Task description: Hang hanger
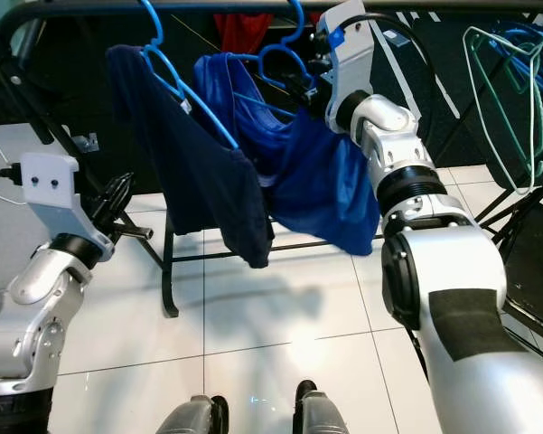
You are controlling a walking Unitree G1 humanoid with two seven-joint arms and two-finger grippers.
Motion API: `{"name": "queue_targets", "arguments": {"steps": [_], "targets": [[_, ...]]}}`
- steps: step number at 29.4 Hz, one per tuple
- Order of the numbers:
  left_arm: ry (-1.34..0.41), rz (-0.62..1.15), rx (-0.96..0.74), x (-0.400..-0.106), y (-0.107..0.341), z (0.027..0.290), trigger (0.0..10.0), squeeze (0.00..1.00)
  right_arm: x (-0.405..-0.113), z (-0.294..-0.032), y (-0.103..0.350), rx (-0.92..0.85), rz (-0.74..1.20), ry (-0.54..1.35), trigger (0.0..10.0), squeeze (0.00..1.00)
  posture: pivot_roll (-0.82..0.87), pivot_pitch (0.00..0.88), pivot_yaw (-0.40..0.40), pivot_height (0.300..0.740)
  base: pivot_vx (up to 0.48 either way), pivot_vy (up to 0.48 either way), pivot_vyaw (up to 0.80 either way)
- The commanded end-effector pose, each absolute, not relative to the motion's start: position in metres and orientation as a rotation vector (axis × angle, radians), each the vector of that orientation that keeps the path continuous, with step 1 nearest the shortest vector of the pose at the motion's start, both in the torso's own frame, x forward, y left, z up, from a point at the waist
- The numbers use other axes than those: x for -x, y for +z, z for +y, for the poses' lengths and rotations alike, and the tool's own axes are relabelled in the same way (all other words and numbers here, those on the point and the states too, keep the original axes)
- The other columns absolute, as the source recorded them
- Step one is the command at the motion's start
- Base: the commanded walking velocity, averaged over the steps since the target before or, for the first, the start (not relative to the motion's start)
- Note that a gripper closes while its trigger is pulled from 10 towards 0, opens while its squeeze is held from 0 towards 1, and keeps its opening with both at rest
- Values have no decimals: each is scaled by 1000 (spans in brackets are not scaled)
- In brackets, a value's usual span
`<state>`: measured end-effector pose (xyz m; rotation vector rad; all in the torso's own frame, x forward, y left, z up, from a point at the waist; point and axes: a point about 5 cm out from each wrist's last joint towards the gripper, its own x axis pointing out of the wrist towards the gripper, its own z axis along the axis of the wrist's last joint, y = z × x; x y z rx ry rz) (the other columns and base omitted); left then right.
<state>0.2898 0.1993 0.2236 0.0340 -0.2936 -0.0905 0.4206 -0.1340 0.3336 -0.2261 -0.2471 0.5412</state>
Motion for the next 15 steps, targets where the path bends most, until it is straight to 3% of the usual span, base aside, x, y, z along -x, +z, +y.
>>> {"name": "queue_targets", "arguments": {"steps": [1, 15], "targets": [[-87, -248, -40, -289, 215, 203, 10000, 0, -421, -136, 335, 235, -226, 549, 0, 0, 29, 341, -19, 740, 0, 0, 0], [-88, -249, -45, -290, 216, 203, 10000, 0, -421, -140, 337, 247, -232, 534, 0, 0, 33, 333, -15, 740, 0, 0, 0]]}}
